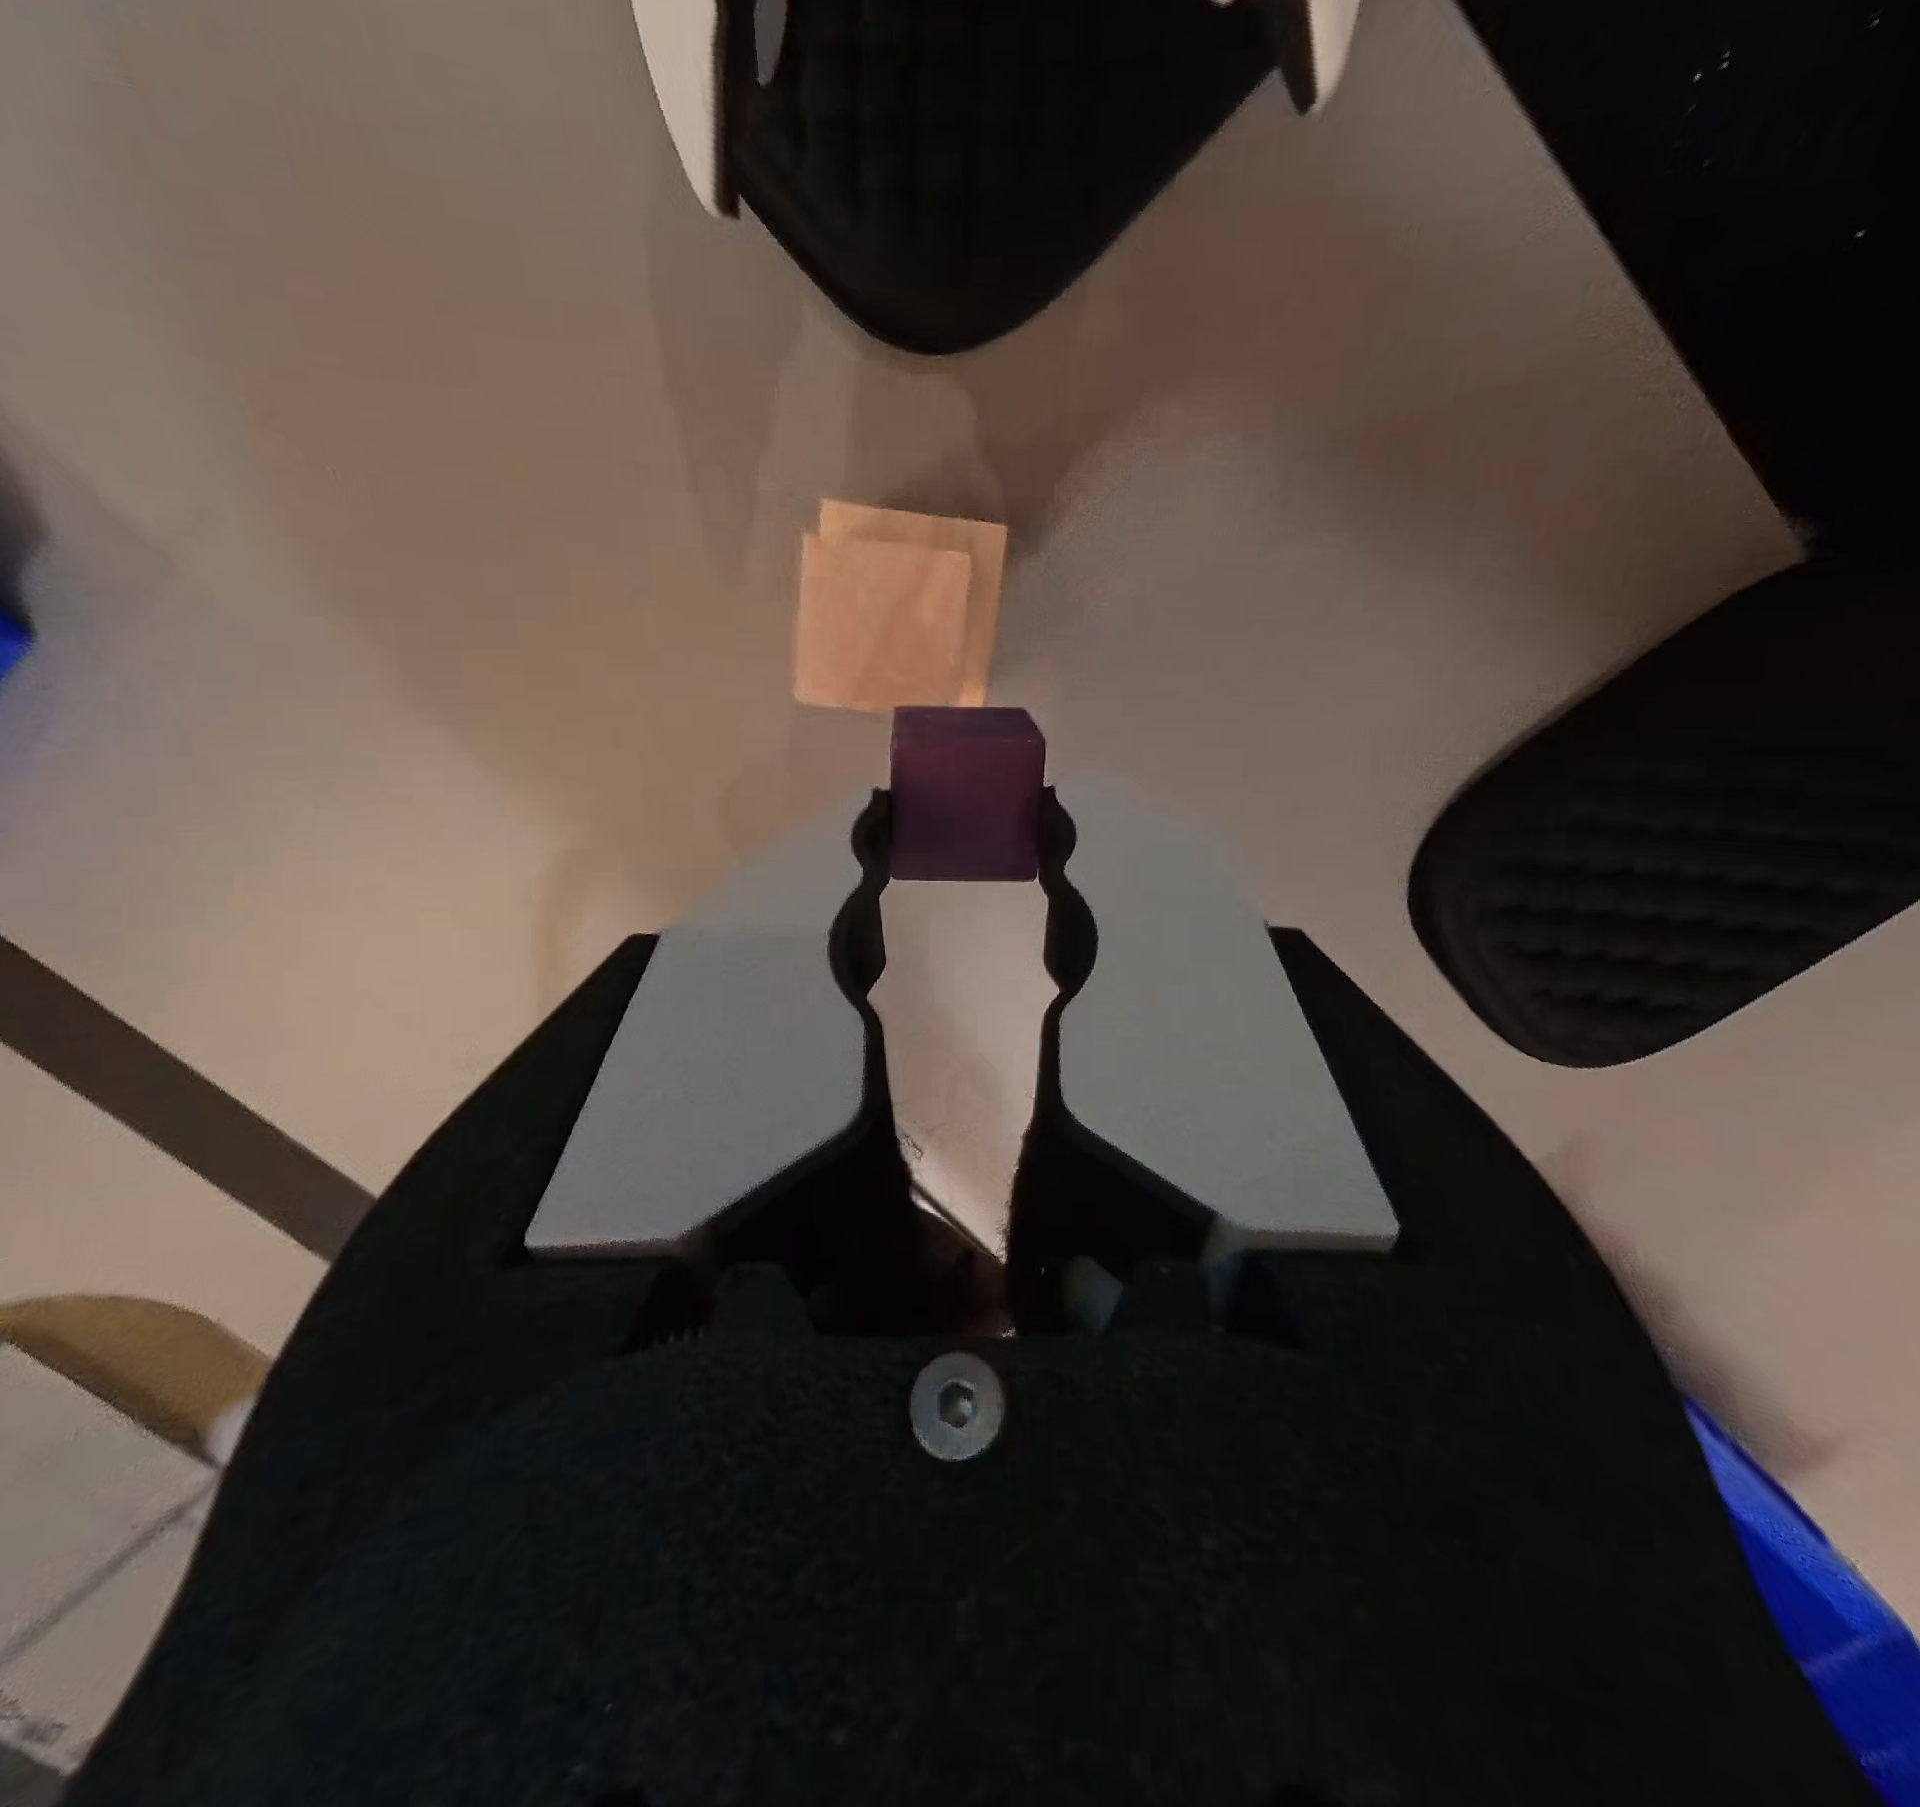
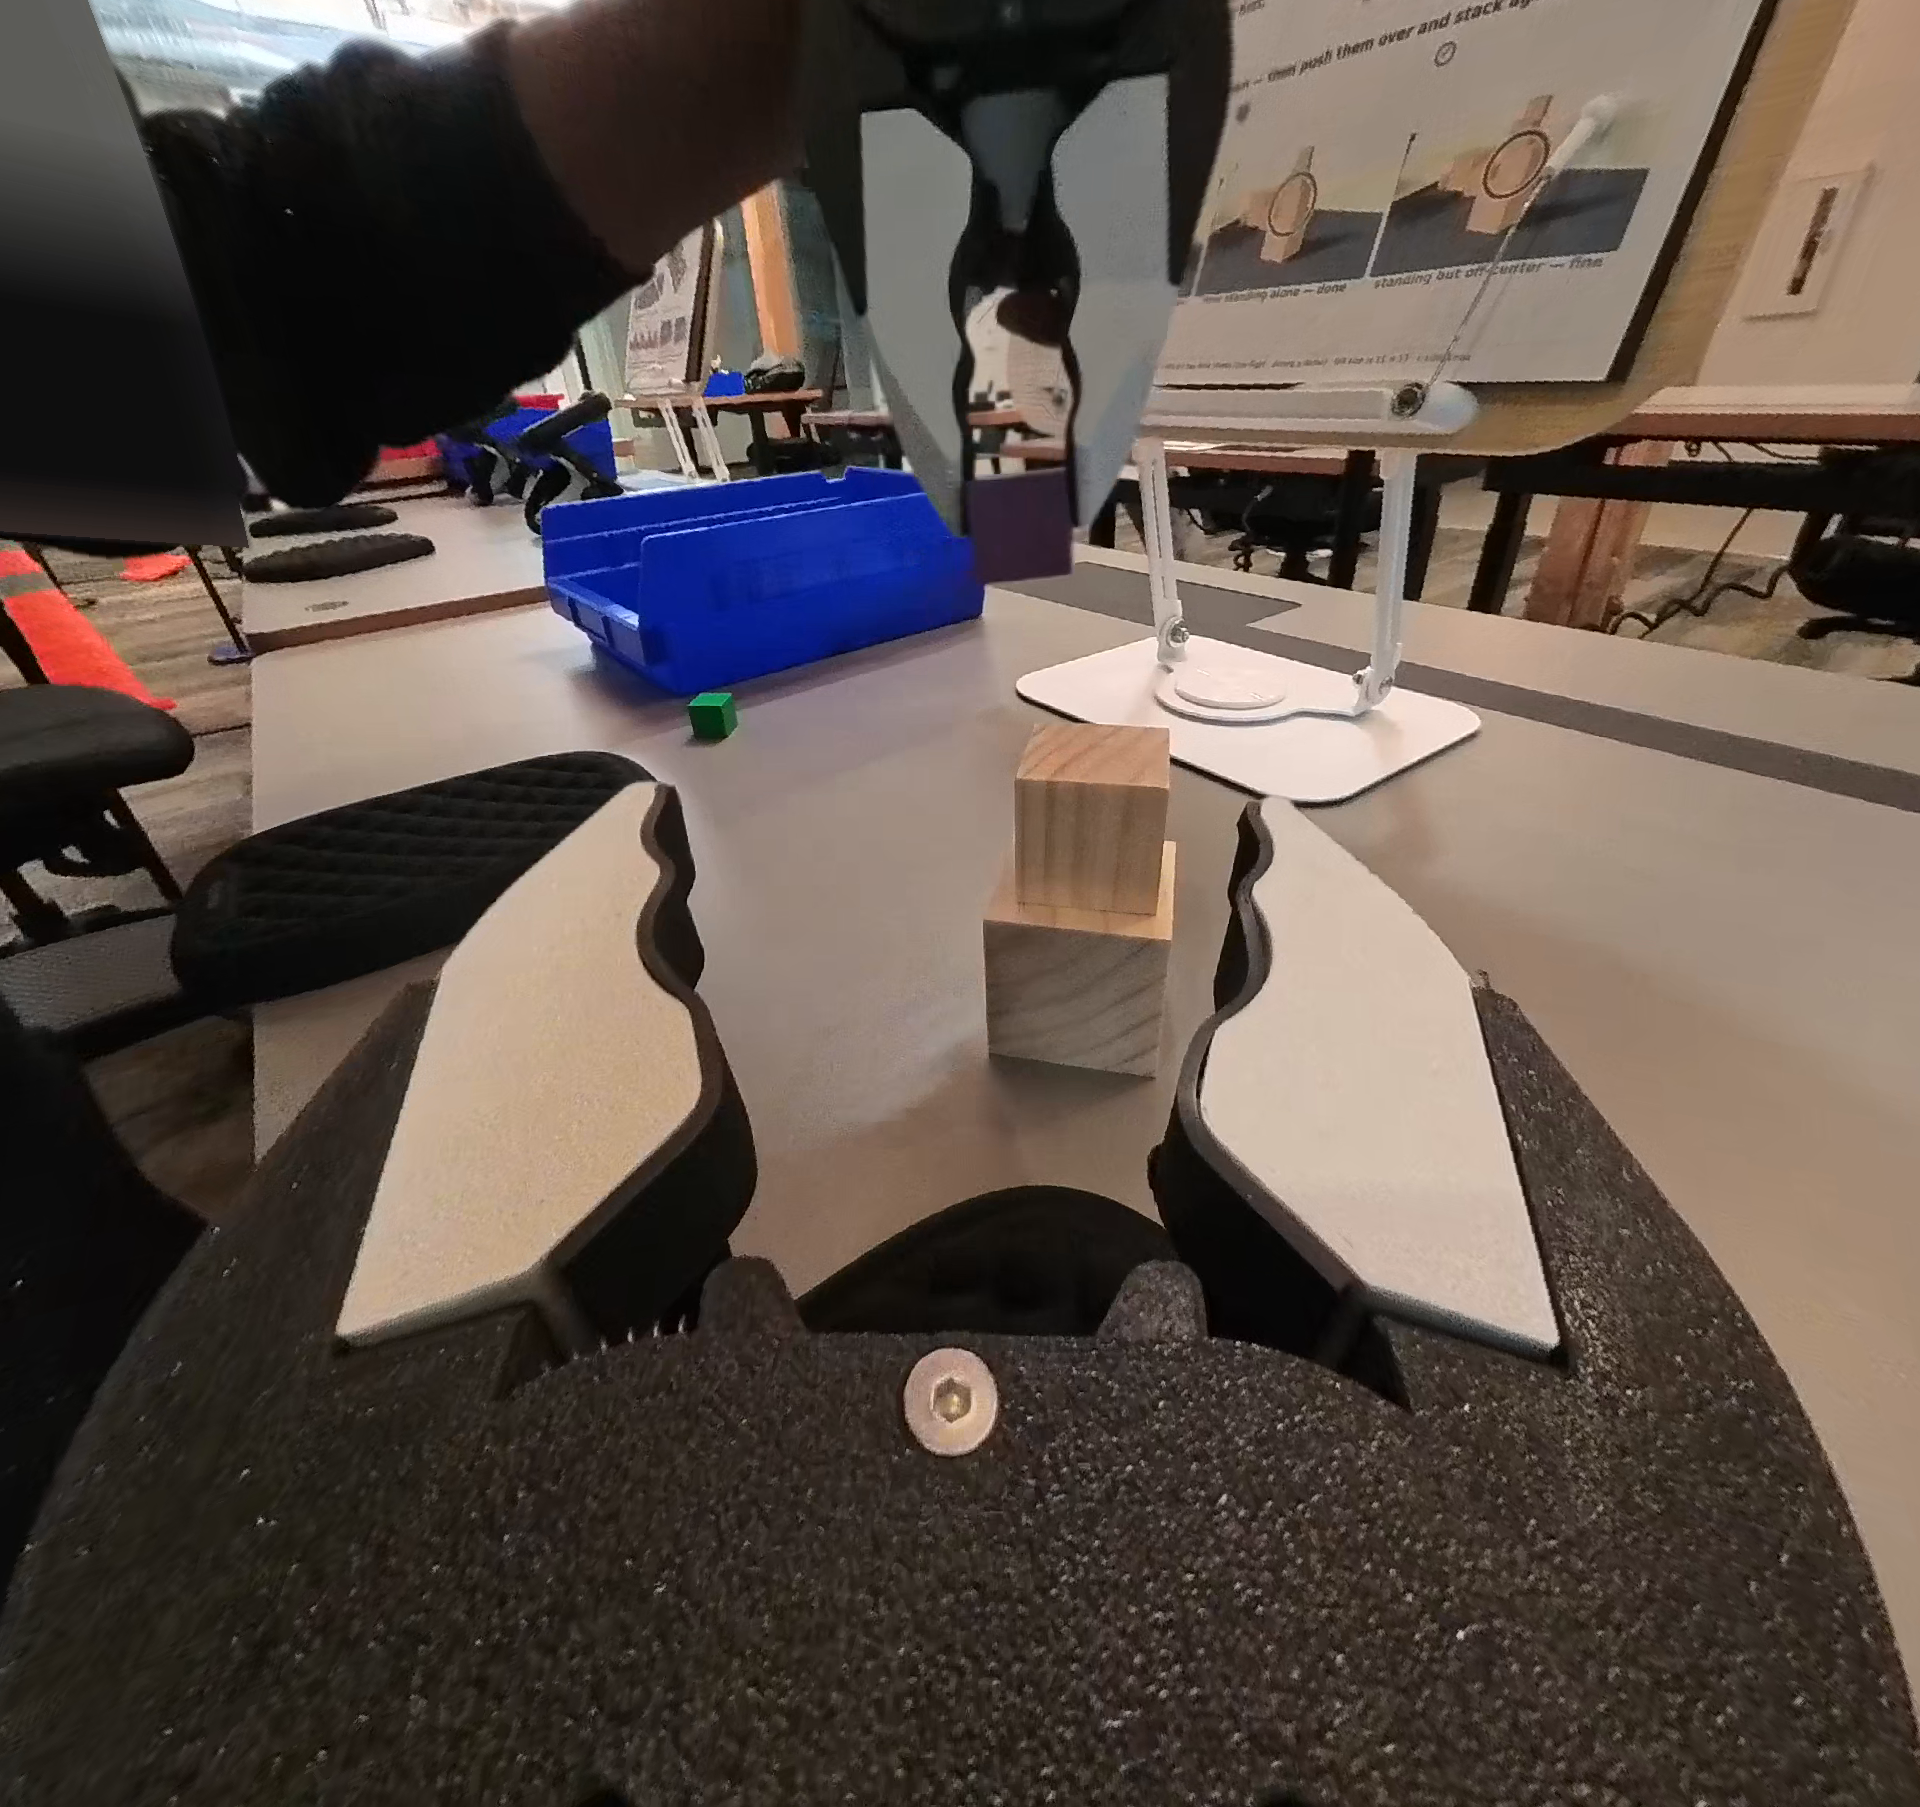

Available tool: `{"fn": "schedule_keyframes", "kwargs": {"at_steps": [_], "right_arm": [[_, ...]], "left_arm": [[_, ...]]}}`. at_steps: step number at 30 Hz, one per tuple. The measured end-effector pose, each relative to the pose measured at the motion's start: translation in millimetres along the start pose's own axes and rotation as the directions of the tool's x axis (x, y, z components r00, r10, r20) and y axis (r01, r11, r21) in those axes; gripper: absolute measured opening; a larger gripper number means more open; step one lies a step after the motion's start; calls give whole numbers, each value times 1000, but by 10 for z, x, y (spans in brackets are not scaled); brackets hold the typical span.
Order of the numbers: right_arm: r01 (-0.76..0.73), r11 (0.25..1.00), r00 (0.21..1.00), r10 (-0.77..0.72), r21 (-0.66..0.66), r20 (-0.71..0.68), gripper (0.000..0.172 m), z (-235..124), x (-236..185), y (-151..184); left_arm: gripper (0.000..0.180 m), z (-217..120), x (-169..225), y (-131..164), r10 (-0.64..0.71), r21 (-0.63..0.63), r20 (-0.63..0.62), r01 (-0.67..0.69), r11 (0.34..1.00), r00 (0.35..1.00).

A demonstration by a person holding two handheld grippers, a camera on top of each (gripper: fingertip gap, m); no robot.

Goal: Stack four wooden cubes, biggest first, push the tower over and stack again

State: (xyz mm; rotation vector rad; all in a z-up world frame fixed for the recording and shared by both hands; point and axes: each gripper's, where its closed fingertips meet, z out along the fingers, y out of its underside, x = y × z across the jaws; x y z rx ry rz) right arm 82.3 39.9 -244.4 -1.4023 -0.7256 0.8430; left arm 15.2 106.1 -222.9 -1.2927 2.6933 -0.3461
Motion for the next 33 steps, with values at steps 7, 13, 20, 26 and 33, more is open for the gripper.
{"fn": "schedule_keyframes", "kwargs": {"at_steps": [7,13,20,26,33], "right_arm": [[2,1000,1000,-2,7,-3,98,-6,1,-8],[-3,1000,1000,3,20,-6,98,-19,9,-22],[-3,1000,1000,3,25,-6,98,-23,10,-27],[-1,1000,1000,1,24,-6,97,-23,9,-26],[-1,1000,1000,1,26,-6,97,-24,10,-29]], "left_arm": [[26,205,-158,-134,30,-20,-43,-31,999,999],[27,357,-194,-69,17,-38,-61,-19,999,998],[27,388,-183,-73,20,-45,-67,-23,999,998],[27,422,-164,-121,28,-43,-77,-31,999,997],[27,453,-176,-108,13,-54,-73,-17,998,997]]}}
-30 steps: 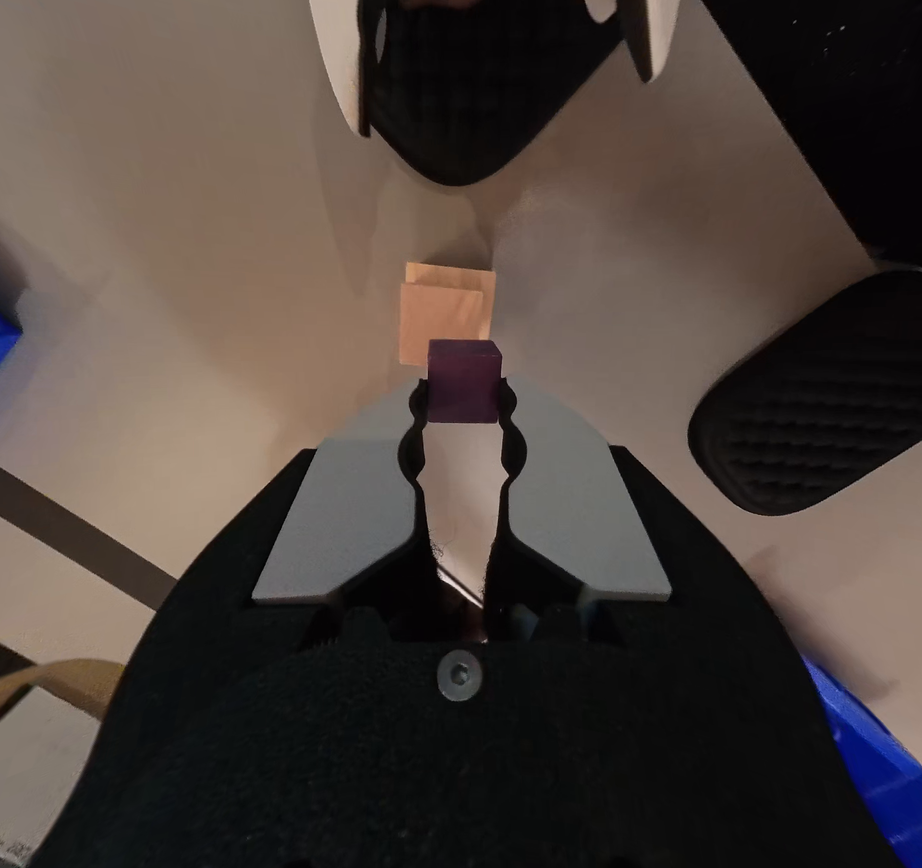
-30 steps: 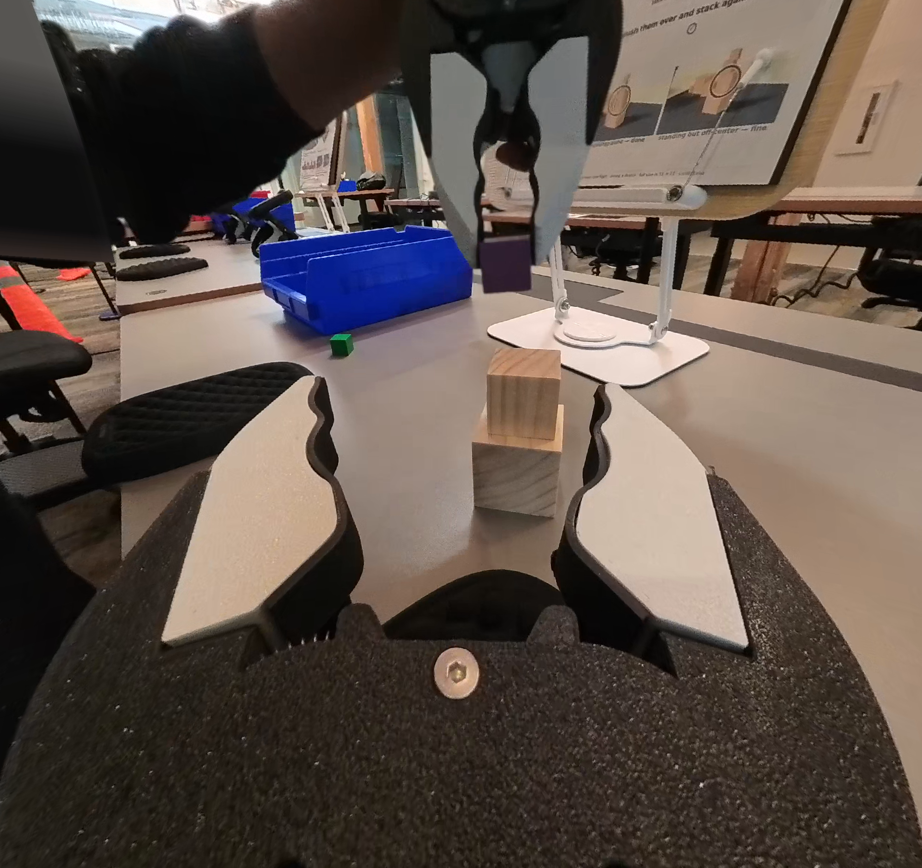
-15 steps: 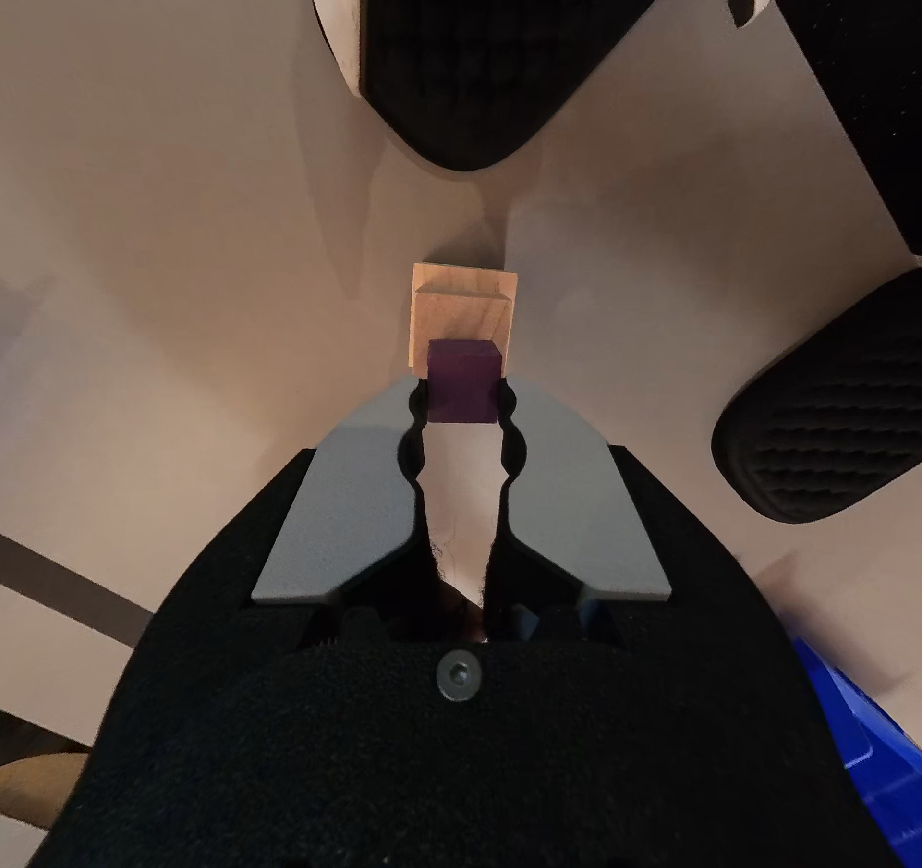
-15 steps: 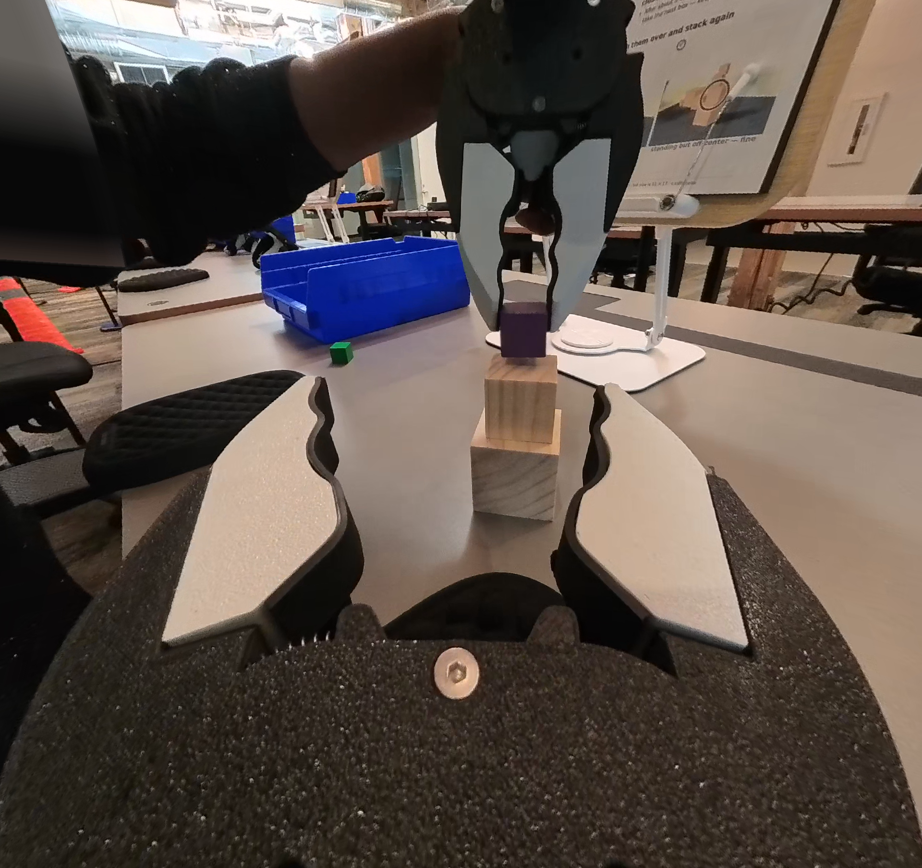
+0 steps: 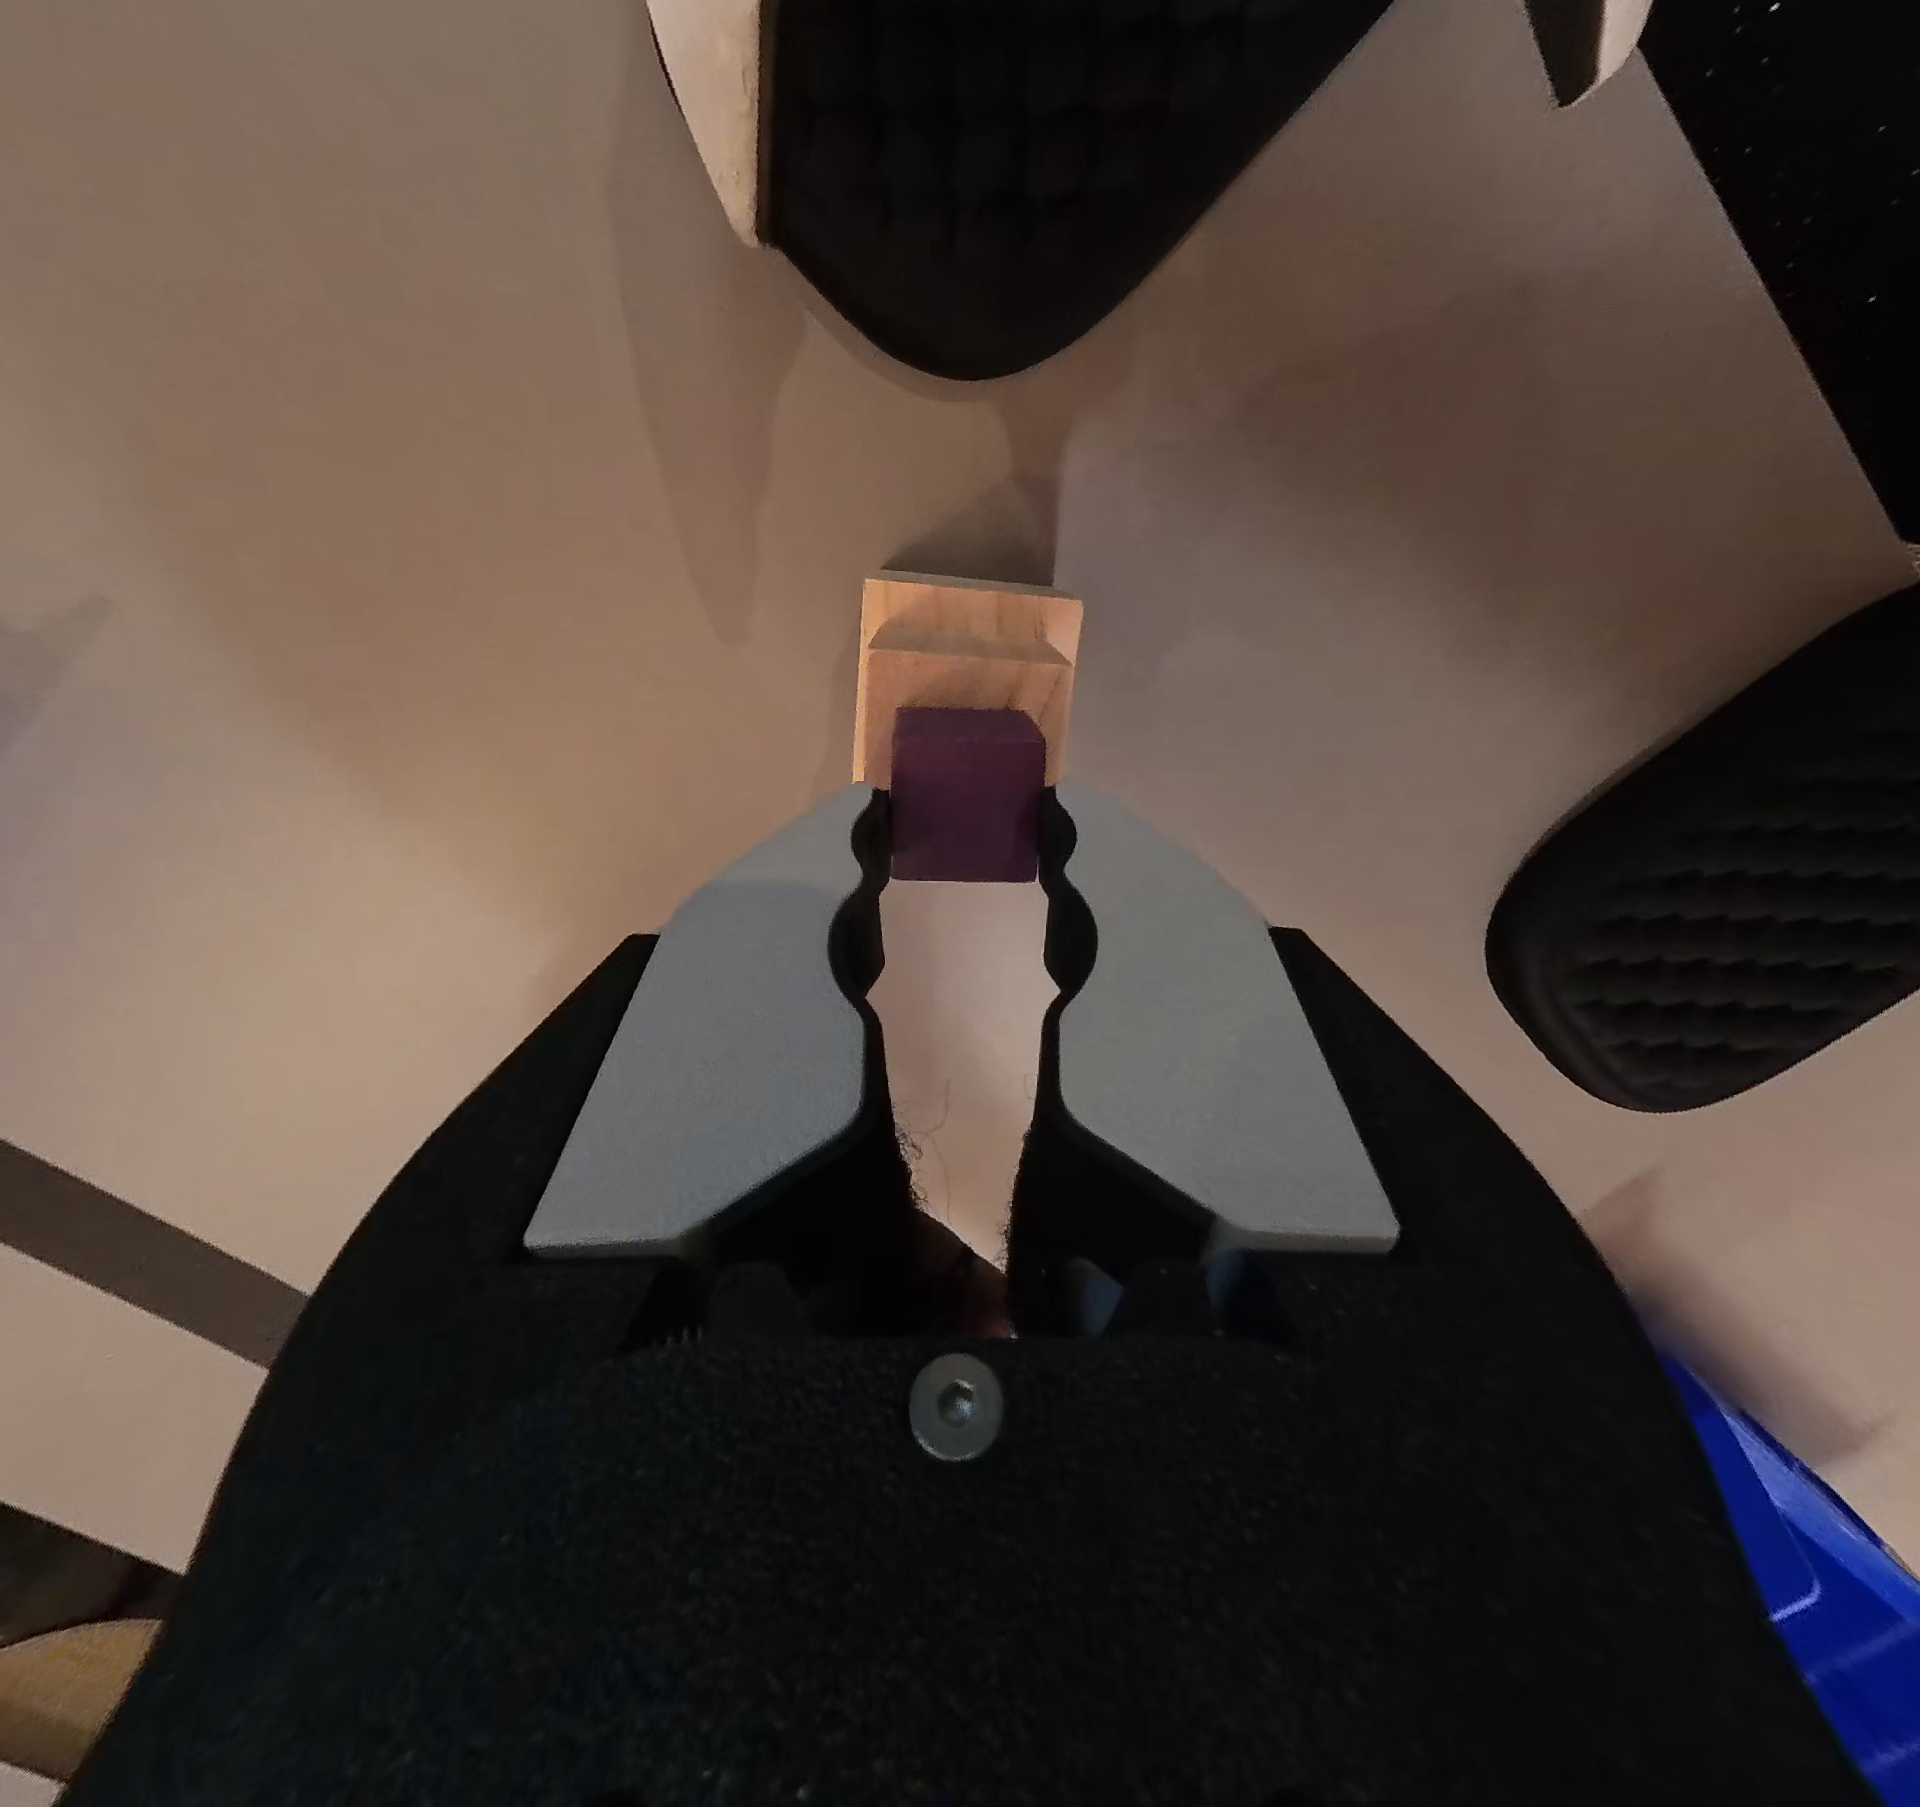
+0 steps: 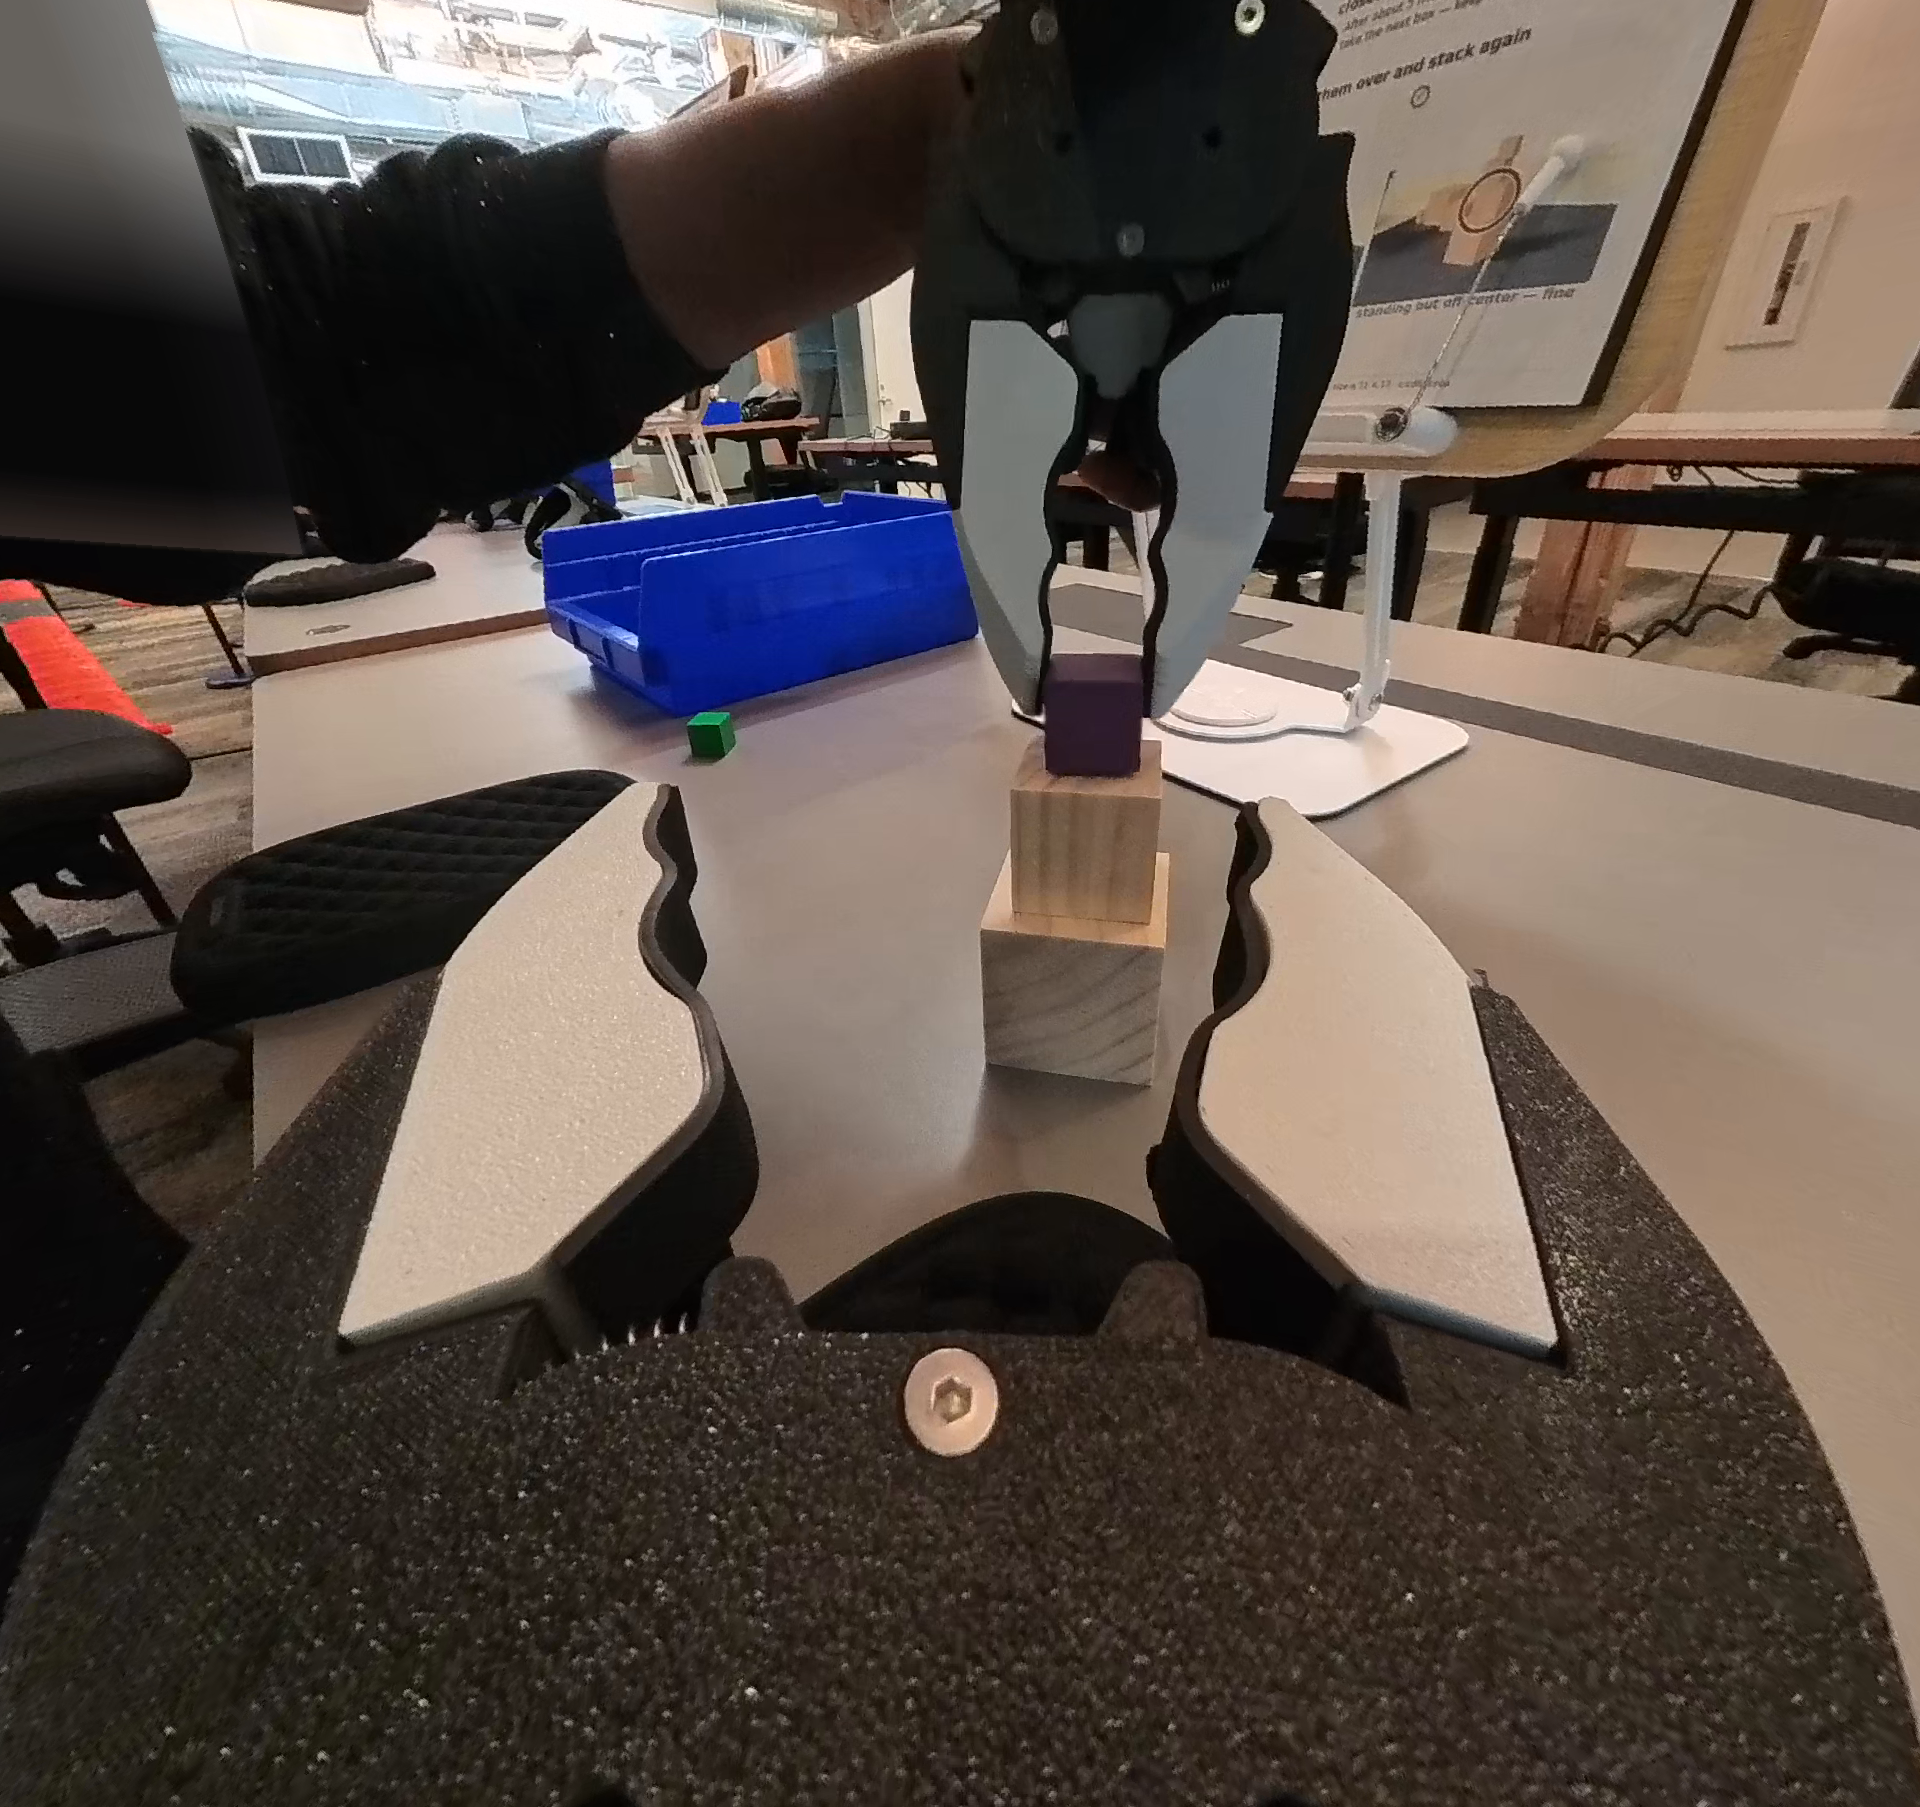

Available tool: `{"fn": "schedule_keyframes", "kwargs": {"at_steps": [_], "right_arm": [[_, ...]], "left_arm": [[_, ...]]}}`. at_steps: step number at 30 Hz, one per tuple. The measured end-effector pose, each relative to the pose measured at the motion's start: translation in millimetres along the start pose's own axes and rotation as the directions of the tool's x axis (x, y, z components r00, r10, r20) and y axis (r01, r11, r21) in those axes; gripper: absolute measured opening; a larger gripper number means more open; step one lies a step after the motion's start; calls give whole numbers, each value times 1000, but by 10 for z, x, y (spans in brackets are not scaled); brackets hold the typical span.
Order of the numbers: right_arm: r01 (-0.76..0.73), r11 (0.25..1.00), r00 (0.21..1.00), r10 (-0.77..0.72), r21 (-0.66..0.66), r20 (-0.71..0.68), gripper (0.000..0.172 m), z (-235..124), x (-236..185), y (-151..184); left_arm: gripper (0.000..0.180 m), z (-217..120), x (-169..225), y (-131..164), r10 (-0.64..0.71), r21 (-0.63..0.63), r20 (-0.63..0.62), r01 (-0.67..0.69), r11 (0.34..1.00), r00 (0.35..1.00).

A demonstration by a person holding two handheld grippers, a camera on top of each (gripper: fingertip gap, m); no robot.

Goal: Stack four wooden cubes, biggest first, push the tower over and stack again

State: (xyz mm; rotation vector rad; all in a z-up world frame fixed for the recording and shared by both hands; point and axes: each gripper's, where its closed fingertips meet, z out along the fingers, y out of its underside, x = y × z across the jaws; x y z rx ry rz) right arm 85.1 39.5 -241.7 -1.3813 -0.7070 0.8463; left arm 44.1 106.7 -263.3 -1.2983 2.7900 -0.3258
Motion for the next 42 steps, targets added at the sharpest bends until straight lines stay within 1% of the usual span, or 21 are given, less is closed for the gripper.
{"fn": "schedule_keyframes", "kwargs": {"at_steps": [5,8,11,13,15,16,17,18,19,20,21,22,24,26,28,32,34,36,39,42], "right_arm": [[0,1000,1000,0,2,1,97,-1,-1,-2],[2,1000,1000,-2,2,1,97,0,-3,-1],[4,1000,1000,-4,2,1,97,0,-4,-1],[3,1000,1000,-3,3,0,97,0,-3,-2],[1,1000,1000,-1,4,0,97,-1,-1,-3],[1,1000,1000,-1,5,0,97,-3,-1,-4],[2,1000,1000,-2,8,-1,97,-4,-1,-7],[4,1000,1000,-4,10,-1,97,-7,-3,-11],[9,1000,1000,-9,12,0,97,-8,-9,-14],[11,1000,1000,-11,13,1,97,-9,-13,-15],[10,1000,1000,-10,10,1,97,-5,-13,-12],[8,1000,1000,-8,5,2,97,-1,-11,-7],[8,1000,1000,-8,-1,2,97,5,-10,1],[12,1000,1000,-12,-3,2,97,8,-14,2],[14,1000,1000,-14,-7,4,96,12,-19,8],[16,1000,1000,-16,-14,8,96,20,-24,17],[16,1000,1000,-16,-13,11,96,19,-29,14],[7,1000,1000,-7,-6,16,96,13,-27,5],[-4,1000,1000,4,0,21,96,5,-22,-3],[7,1000,1000,-7,-7,21,96,11,-33,5]], "left_arm": [[27,16,17,-22,11,1,-1,-11,1000,1000],[33,10,10,-40,10,15,4,-10,1000,1000],[46,-28,11,-53,0,36,14,-1,999,1000],[62,-92,-3,-44,-30,50,46,28,998,998],[79,-195,-6,5,-87,69,96,80,994,992],[84,-258,4,45,-121,84,128,111,990,984],[84,-331,1,105,-162,97,182,146,984,970],[80,-424,-35,200,-216,106,274,194,975,937],[77,-532,-64,345,-282,103,379,263,959,881],[79,-631,-29,518,-350,95,459,347,933,817],[82,-702,71,665,-421,105,501,430,897,756],[86,-750,204,776,-499,141,516,506,851,696],[83,-797,490,930,-646,253,502,617,745,574],[80,-771,813,1145,-746,307,485,710,634,457],[75,-665,1168,1425,-796,281,490,800,530,355],[73,-306,1739,1813,-877,252,446,915,315,179],[73,-141,1951,1975,-877,222,466,943,247,120],[73,4,2051,2044,-885,231,457,949,216,90],[67,162,2115,2189,-896,244,443,957,156,33],[58,296,2095,2240,-924,276,383,953,124,9]]}}
